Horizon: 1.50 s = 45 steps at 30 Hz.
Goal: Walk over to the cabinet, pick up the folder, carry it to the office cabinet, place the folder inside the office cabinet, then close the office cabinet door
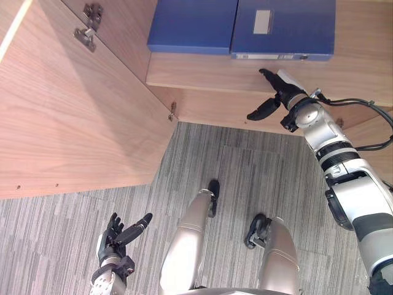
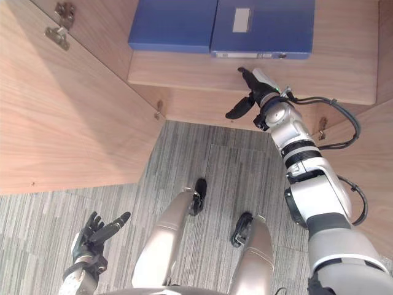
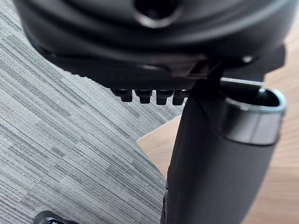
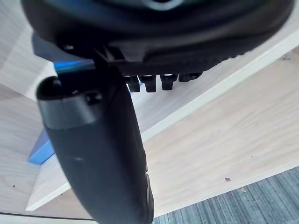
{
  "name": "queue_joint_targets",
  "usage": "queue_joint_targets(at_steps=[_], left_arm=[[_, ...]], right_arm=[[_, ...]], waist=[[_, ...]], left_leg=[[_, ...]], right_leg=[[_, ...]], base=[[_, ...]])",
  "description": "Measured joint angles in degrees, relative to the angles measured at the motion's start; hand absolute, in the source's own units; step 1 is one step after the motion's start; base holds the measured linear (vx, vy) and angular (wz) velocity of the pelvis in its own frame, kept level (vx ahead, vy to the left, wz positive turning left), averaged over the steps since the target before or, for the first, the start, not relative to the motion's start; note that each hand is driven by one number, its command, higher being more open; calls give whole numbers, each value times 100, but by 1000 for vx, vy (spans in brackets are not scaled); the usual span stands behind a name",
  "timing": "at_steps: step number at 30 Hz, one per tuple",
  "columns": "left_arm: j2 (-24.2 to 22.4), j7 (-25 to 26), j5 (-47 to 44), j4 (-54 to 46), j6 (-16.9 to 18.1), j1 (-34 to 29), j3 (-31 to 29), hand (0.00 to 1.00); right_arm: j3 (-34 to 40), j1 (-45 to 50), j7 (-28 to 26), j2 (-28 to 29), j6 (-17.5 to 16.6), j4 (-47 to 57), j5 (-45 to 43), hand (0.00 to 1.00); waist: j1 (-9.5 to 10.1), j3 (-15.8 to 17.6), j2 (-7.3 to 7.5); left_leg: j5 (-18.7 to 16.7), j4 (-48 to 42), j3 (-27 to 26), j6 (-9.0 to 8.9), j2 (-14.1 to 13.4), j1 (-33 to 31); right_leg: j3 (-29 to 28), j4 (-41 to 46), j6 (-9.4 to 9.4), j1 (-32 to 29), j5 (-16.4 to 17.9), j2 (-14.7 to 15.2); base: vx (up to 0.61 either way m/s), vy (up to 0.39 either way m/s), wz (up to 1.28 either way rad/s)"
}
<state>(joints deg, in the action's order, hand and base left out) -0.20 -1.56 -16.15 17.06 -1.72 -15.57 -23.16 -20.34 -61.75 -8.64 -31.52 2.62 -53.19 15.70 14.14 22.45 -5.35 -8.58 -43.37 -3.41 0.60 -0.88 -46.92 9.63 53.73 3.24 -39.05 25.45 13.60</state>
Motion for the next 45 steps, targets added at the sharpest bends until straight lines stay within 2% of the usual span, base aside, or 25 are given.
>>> queue_joint_targets(at_steps=[2,4,8,12,14,18,22,23,25,27,28,29,30,34,35,38,42,45], left_arm=[[62,-27,49,188,19,4,-46,100],[211,-50,50,764,30,117,-449,100],[497,50,113,1266,28,135,-911,100],[565,103,113,1517,33,170,-944,100],[573,142,123,1834,32,312,-942,100],[661,29,565,2317,74,366,-620,100],[546,-337,1084,3052,215,441,200,100],[362,-306,1243,3355,252,591,197,100],[308,-112,1308,3624,282,758,175,100],[203,54,1330,3906,291,947,160,100],[116,181,1329,4070,305,1054,154,100],[126,237,1328,4181,351,1067,132,100],[131,278,1329,4231,380,1064,127,100],[279,487,1387,4488,427,1008,111,100],[363,541,1508,4633,419,1011,108,100],[439,646,1575,4730,415,1025,105,100],[406,671,1571,4738,408,1082,-78,100],[289,633,1567,4737,408,1162,-161,100]], right_arm=[[-167,16,-50,29,2,-110,3,100],[-164,24,-92,225,9,-282,2,100],[193,178,-163,383,86,-397,0,100],[343,404,-121,588,125,-531,1,100],[343,761,-65,861,231,-606,7,100],[-13,1627,-82,1465,312,-541,472,100],[-472,2779,-132,1901,181,-282,722,100],[-476,3110,-99,2038,60,-259,676,100],[-444,3383,-26,2211,44,-281,668,100],[-269,3622,161,2395,-22,-409,527,100],[-13,3830,324,2550,-73,-493,186,100],[409,4220,549,2770,-159,-513,-227,100],[545,4406,622,2846,-183,-511,-310,100],[1435,5539,840,3130,-353,-488,-1235,100],[1866,6034,953,3141,-402,-491,-1634,100],[2393,6476,1103,3107,-402,-515,-1839,100],[3351,6913,1341,2962,-405,-510,-2219,100],[3725,7014,1388,2969,-410,-478,-2274,100]], waist=[[0,-104,19],[-52,-128,40],[-52,-174,67],[-64,-220,82],[-111,-364,154],[-240,-572,319],[-441,-926,387],[-517,-1072,389],[-522,-1164,400],[-532,-1278,380],[-542,-1392,364],[-577,-1586,388],[-622,-1668,406],[-852,-1981,623],[-1035,-2059,685],[-1224,-2126,738],[-1469,-2119,772],[-1462,-2115,760]], left_leg=[[1,81,-34,3,-24,66],[0,189,-85,4,-89,247],[-1,304,-111,1,-118,447],[10,434,-113,-21,-134,706],[98,759,-106,-65,-147,1017],[348,1566,-184,-150,-295,1750],[482,2207,-396,-211,-500,2575],[464,2229,-400,-238,-590,2751],[444,2167,-139,-270,-637,2918],[379,2154,551,-392,-603,3078],[350,2281,893,-489,-613,3192],[352,2660,877,-586,-694,3425],[362,2847,855,-602,-702,3527],[597,3720,222,-616,-681,4224],[613,3908,66,-622,-618,4430],[609,4002,-113,-619,-558,4549],[483,3966,-868,-583,-583,4850],[381,3872,-1293,-572,-617,4956]], right_leg=[[-2,-133,9,72,-44,-25],[-7,-323,12,249,-114,-92],[-7,-437,-7,435,-133,-133],[23,-565,-36,692,-150,-159],[94,-916,-58,1015,-257,-214],[153,-1910,-93,1760,-638,-483],[115,-2973,-112,2620,-1066,-770],[91,-3229,-86,2837,-1224,-897],[-58,-3457,-108,3049,-1350,-1038],[-299,-3724,-161,3246,-1508,-1212],[-474,-3888,-173,3309,-1630,-1304],[-681,-4127,-167,3348,-1786,-1384],[-749,-4228,-165,3362,-1839,-1391],[-1422,-4811,-83,3570,-2232,-1364],[-1708,-4992,-36,3615,-2376,-1347],[-2010,-5147,9,3606,-2530,-1327],[-2804,-5282,87,3578,-2799,-1392],[-3215,-5301,126,3522,-2919,-1455]], base=[[23,32,-11],[24,19,-16],[-3,-8,-4],[-27,-32,0],[5,-35,1],[103,-36,-17],[146,-25,-33],[83,-50,-46],[43,-72,-53],[-2,-93,-70],[-14,-70,-90],[-4,-2,-87],[-2,27,-64],[-11,98,-89],[-18,88,-79],[-18,112,-72],[-47,102,-99],[-77,67,-84]])
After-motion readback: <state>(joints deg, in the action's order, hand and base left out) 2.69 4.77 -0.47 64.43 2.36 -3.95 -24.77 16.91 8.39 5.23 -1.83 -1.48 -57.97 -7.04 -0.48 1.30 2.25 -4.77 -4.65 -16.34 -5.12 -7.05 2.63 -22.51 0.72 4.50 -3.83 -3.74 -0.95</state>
